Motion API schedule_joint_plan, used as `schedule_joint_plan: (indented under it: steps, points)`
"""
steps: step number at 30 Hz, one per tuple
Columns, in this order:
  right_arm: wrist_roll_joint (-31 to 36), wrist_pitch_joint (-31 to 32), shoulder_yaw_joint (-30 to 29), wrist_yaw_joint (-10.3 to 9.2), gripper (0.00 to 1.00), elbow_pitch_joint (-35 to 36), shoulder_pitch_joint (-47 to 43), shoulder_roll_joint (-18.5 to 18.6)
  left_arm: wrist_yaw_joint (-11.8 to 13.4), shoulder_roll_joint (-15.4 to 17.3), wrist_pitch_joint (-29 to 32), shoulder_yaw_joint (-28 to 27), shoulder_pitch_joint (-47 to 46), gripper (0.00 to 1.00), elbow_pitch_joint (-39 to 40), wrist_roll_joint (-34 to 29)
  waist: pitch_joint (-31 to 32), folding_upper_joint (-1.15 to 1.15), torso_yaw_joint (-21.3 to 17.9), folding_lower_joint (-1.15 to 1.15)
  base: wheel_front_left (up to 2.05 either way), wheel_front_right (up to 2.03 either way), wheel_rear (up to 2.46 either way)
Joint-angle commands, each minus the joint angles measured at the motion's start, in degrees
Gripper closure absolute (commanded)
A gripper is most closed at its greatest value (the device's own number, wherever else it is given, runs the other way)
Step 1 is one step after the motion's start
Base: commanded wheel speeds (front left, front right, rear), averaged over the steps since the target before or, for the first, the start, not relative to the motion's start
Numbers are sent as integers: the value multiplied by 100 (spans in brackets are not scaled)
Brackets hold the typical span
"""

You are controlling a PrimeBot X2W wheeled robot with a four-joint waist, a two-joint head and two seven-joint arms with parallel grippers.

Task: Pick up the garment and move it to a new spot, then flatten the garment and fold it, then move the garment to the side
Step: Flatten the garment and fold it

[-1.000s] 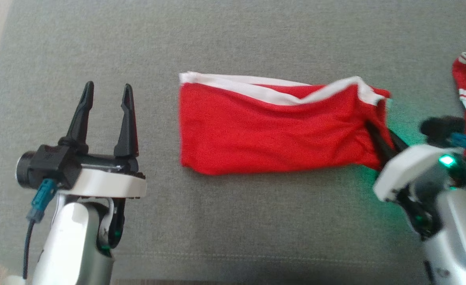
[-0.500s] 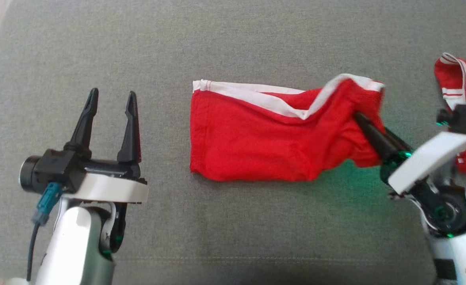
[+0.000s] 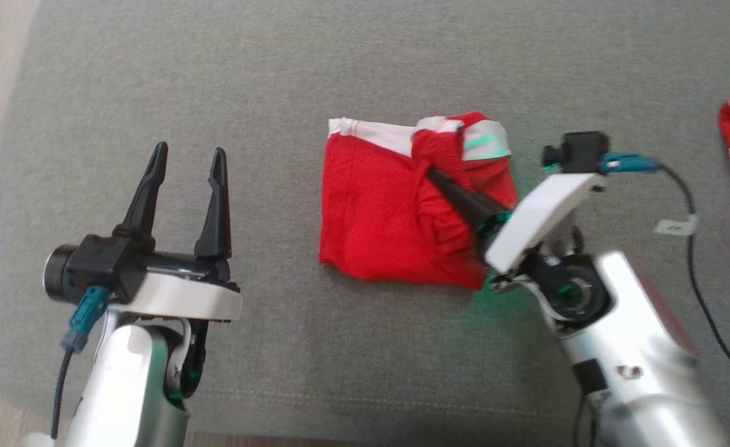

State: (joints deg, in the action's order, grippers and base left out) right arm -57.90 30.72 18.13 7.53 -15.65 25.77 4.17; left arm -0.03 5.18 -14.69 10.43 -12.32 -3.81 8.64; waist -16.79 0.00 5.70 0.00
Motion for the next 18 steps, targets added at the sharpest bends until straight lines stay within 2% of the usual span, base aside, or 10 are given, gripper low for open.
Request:
schedule_joint_plan:
  steps: [1,7,8,10,11,14,18]
  points:
    - [164,-339,336,-4,100,-58,284,-123,-14,37,-30,-169,-178,0,162,-52,-31,0,83,0,0,0,0]
    - [-344,-1160,1268,-4,100,-696,614,-127,-26,-5,-30,-164,-197,0,127,-52,-64,0,181,0,0,0,0]
    - [-351,-1452,1451,-4,98,-921,732,-128,-22,-19,-30,-166,-189,0,126,-55,-64,0,190,0,0,0,0]
    - [-456,-1678,1640,-4,28,-1069,823,-128,-20,-31,-30,-170,-184,0,133,-58,-71,0,191,0,0,0,0]
    - [-507,-1786,1746,-4,0,-1111,871,-128,-22,-34,-30,-174,-184,0,135,-60,-75,0,187,0,0,0,0]
    - [-643,-2206,2079,-4,0,-1061,1021,-128,-31,-42,-30,-188,-187,0,138,-70,-88,0,168,0,0,0,0]
    - [-133,-3220,2429,-4,0,-1028,1273,-128,-47,-48,-30,-210,-190,0,156,-91,-91,0,127,0,0,0,0]
